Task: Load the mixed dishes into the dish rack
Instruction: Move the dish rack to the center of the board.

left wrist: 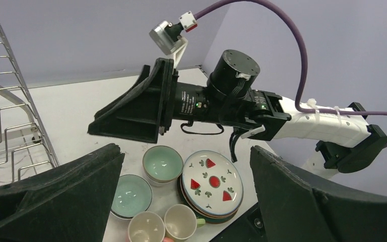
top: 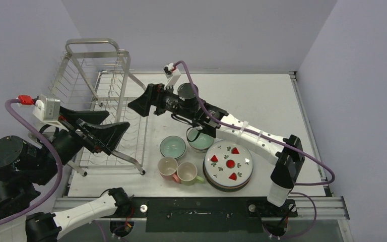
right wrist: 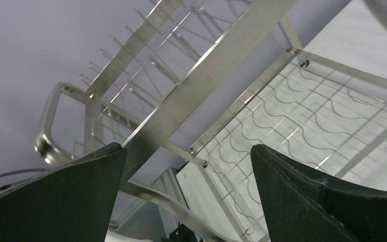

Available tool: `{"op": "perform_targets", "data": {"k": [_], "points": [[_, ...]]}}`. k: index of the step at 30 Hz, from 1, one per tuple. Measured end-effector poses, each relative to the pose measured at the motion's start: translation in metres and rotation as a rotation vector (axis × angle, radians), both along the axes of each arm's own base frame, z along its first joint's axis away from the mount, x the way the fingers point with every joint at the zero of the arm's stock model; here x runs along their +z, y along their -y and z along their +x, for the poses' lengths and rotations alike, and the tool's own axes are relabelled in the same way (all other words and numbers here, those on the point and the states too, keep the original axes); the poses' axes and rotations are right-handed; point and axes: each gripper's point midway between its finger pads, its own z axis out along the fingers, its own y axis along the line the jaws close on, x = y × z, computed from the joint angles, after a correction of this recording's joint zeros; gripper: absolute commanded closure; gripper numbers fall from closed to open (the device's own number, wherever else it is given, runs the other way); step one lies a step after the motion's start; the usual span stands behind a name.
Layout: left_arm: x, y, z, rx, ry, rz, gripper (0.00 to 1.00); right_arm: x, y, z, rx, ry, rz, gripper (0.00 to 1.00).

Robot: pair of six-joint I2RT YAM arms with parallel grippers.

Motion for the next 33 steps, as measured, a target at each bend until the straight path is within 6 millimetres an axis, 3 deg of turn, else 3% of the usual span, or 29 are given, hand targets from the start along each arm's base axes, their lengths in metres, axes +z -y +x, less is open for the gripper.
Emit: {"op": "perform_targets", "data": {"k": [5,9,13,20,23,33], "points": [[0.0,0.004,-0.003,-0.029,0.002,0.008,0.03,-0.01,-0.022,-0.043,0.19,0.105,-0.015,0.0],[-0.001,0.005,-0.005,-0.042,0.006,0.016,0.03,-0.035,-0.037,-0.094,0.345,0.247,-0.097,0.0],[-0.001,0.006,-0.006,-0.053,0.013,0.027,0.03,-0.065,-0.043,-0.129,0.451,0.355,-0.167,0.0],[-0.002,0.007,-0.007,-0.063,0.016,0.031,0.03,-0.096,-0.045,-0.132,0.501,0.498,-0.196,0.01],[-0.002,0.009,-0.008,-0.072,0.017,0.034,0.03,-0.104,-0.053,-0.128,0.503,0.541,-0.195,0.01],[-0.004,0.011,-0.008,-0.084,0.019,0.048,0.03,-0.161,-0.081,-0.116,0.528,0.552,-0.258,0.03]]}}
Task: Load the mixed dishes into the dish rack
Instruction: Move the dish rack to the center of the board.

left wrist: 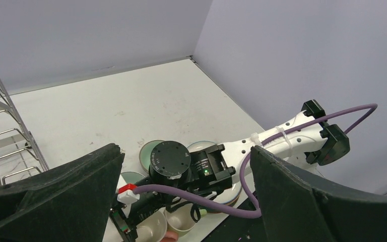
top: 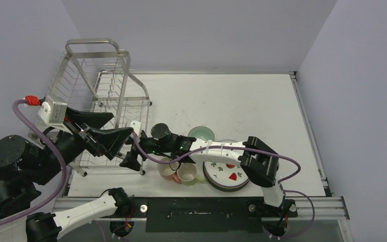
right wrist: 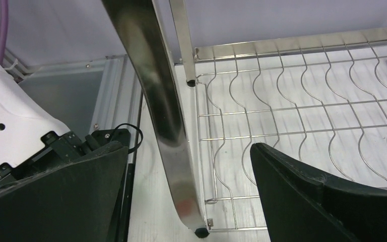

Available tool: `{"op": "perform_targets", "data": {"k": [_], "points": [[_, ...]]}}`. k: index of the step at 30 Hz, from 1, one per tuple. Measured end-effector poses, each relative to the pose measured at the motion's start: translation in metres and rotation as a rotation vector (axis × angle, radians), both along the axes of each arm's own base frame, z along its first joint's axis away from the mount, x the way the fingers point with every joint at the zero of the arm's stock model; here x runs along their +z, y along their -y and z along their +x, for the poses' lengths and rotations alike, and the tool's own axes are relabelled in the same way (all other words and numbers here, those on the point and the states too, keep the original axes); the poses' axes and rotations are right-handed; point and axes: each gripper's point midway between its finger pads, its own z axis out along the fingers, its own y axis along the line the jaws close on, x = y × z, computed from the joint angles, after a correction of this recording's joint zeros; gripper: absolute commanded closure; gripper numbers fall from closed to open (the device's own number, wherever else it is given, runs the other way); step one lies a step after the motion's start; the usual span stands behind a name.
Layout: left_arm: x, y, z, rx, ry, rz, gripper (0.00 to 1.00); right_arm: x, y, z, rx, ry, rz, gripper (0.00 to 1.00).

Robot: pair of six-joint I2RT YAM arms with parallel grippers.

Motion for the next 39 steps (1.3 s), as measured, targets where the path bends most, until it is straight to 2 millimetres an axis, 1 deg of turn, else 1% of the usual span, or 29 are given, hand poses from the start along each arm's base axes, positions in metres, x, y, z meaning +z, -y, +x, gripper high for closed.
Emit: {"op": "perform_targets", "data": {"k": [5,9,13,16,19,21,23,26,30,34,39], "points": [[-0.001,0.001,-0.001,-0.006,0.001,0.005,0.03,-0.001,-0.011,0.003,0.005,0.007,0.017,0.08],[-0.005,0.002,0.0,-0.009,-0.005,0.012,0.03,-0.002,-0.016,0.002,0.008,0.008,0.021,0.17],[-0.01,0.003,0.0,-0.009,-0.011,0.019,0.03,-0.001,-0.021,0.002,0.008,0.012,0.035,0.36],[-0.01,0.001,-0.001,-0.009,-0.009,0.017,0.03,-0.001,-0.022,0.0,0.011,0.009,0.037,0.5],[-0.01,0.001,-0.001,-0.009,-0.009,0.017,0.03,-0.004,-0.024,0.0,0.015,0.003,0.039,0.72],[-0.01,0.001,-0.001,-0.009,-0.009,0.017,0.03,-0.005,-0.024,-0.005,0.036,-0.008,0.039,0.85],[-0.01,0.001,-0.001,-0.009,-0.009,0.017,0.03,-0.003,-0.025,-0.006,0.041,0.02,0.044,0.99],[-0.01,0.001,-0.001,-0.009,-0.009,0.016,0.03,-0.004,-0.026,-0.007,0.061,0.069,0.048,1.0],[-0.01,0.001,-0.001,-0.008,-0.01,0.016,0.03,-0.004,-0.026,-0.008,0.053,0.066,0.048,1.0],[-0.01,0.0,0.0,-0.001,-0.011,0.017,0.03,-0.005,-0.025,-0.005,0.01,0.073,0.056,1.0],[-0.011,0.0,0.001,0.006,-0.011,0.017,0.03,-0.005,-0.025,-0.002,-0.085,0.099,0.05,1.0]]}}
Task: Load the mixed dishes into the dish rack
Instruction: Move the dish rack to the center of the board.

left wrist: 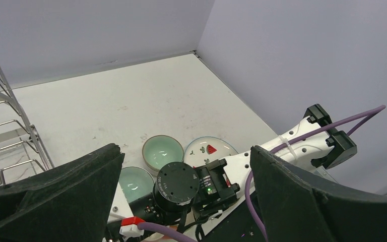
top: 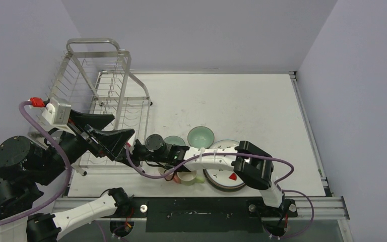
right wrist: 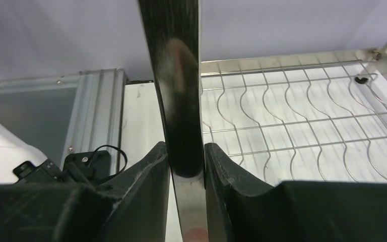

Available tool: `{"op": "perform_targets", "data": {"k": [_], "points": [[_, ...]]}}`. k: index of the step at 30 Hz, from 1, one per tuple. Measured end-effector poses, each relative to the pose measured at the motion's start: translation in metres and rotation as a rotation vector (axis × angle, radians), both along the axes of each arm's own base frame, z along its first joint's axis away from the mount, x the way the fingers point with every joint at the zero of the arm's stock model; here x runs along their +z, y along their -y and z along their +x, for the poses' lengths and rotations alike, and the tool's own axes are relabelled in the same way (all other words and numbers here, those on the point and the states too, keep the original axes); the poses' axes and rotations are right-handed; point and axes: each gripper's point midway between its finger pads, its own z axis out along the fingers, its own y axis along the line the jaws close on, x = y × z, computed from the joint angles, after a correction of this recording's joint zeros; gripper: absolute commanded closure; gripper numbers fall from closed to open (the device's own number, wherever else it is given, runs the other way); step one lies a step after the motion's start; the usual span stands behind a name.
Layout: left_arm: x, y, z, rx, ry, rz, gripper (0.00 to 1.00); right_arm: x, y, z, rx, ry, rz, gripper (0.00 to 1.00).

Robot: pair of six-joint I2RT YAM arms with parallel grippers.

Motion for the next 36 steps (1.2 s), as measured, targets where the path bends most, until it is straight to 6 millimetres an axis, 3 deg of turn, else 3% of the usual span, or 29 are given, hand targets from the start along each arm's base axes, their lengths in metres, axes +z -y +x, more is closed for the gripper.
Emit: {"op": "perform_targets", "data": {"k": [4,10,23,30,36], "points": [[0.0,0.0,0.0,0.003,-0.001,0.001,0.03,0.001,0.005,0.011,-0.103,0.016,-0.002,1.0],[-0.001,0.0,0.001,0.004,-0.002,0.002,0.03,0.002,0.017,0.048,-0.321,0.044,-0.009,1.0],[-0.008,-0.003,0.006,0.037,-0.014,0.018,0.03,0.002,0.07,0.113,-0.809,0.089,-0.011,1.0],[-0.028,-0.031,0.027,0.249,-0.087,0.047,0.06,0.001,0.096,0.126,-0.987,0.097,0.005,1.0],[-0.052,-0.059,0.041,0.452,-0.161,0.06,0.12,0.0,0.1,0.127,-1.002,0.095,0.025,1.0]]}}
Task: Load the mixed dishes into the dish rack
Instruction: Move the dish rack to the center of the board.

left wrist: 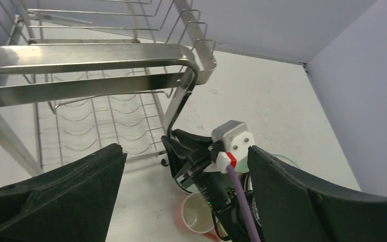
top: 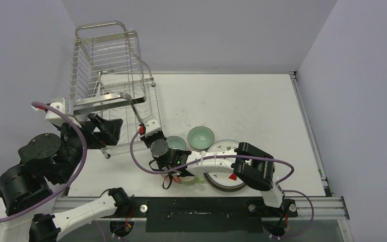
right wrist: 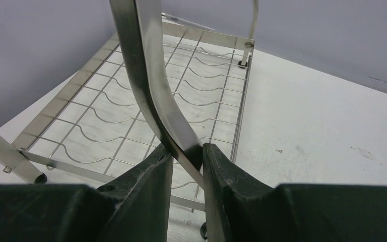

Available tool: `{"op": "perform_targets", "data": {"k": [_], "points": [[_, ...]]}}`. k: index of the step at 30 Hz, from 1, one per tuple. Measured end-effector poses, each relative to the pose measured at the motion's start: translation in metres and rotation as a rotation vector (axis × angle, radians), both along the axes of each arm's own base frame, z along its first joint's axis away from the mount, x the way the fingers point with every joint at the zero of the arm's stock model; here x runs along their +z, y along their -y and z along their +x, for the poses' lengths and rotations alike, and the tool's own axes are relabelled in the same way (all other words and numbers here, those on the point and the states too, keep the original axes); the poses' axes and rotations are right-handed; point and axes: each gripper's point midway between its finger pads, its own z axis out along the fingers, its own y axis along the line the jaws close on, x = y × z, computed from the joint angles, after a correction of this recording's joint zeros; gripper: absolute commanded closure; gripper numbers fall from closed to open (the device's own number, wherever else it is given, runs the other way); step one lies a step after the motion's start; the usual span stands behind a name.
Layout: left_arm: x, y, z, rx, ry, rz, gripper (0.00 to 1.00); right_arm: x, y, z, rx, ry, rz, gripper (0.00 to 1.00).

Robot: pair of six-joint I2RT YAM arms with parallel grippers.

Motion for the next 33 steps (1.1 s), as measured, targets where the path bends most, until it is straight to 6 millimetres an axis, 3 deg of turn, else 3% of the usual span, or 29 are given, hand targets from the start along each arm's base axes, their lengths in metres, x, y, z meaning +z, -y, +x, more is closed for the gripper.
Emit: {"op": "perform_targets", "data": {"k": [13,18,22,33], "points": [[-0.044,-0.05,-0.002,0.276,-0.086,-0.015,0.47,0.0,0.012,-0.001,0.009,0.002,0.008,1.0],[-0.073,-0.064,-0.002,0.378,-0.132,0.034,0.59,-0.001,0.017,-0.001,0.014,-0.002,0.008,1.0],[-0.088,-0.078,-0.003,0.458,-0.142,0.084,0.6,0.0,0.02,-0.001,0.018,-0.008,0.015,1.0],[-0.103,-0.097,0.0,0.589,-0.126,0.195,0.54,-0.001,0.03,-0.001,0.026,-0.018,0.019,1.0]]}}
